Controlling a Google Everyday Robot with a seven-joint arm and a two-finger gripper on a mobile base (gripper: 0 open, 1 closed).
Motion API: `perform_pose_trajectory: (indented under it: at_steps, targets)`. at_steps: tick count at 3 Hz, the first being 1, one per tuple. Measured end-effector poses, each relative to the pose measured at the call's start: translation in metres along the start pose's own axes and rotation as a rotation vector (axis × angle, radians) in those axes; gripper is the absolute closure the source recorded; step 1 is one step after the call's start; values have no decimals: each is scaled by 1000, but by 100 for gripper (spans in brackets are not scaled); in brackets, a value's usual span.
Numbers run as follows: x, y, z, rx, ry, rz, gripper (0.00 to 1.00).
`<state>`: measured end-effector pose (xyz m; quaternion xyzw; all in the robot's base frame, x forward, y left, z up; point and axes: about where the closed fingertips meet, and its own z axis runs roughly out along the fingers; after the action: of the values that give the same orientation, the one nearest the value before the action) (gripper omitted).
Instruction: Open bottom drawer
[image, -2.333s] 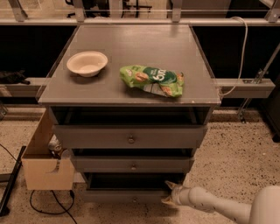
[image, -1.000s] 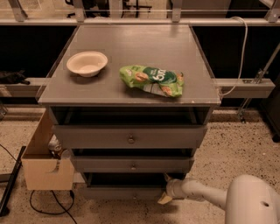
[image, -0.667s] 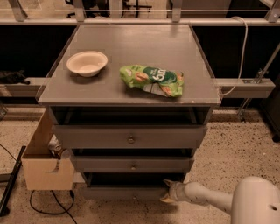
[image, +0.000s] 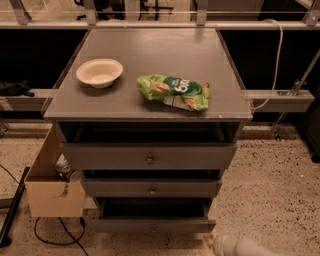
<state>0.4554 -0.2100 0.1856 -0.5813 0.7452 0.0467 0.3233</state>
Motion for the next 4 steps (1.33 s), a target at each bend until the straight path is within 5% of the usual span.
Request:
perform_pose_trajectory:
  at_steps: [1, 2, 4]
  targets:
    - [29, 64, -46, 1, 5, 69, 86]
    - [43, 75, -59, 20, 15, 113, 63]
    - [-30, 25, -6, -49, -16, -22, 9]
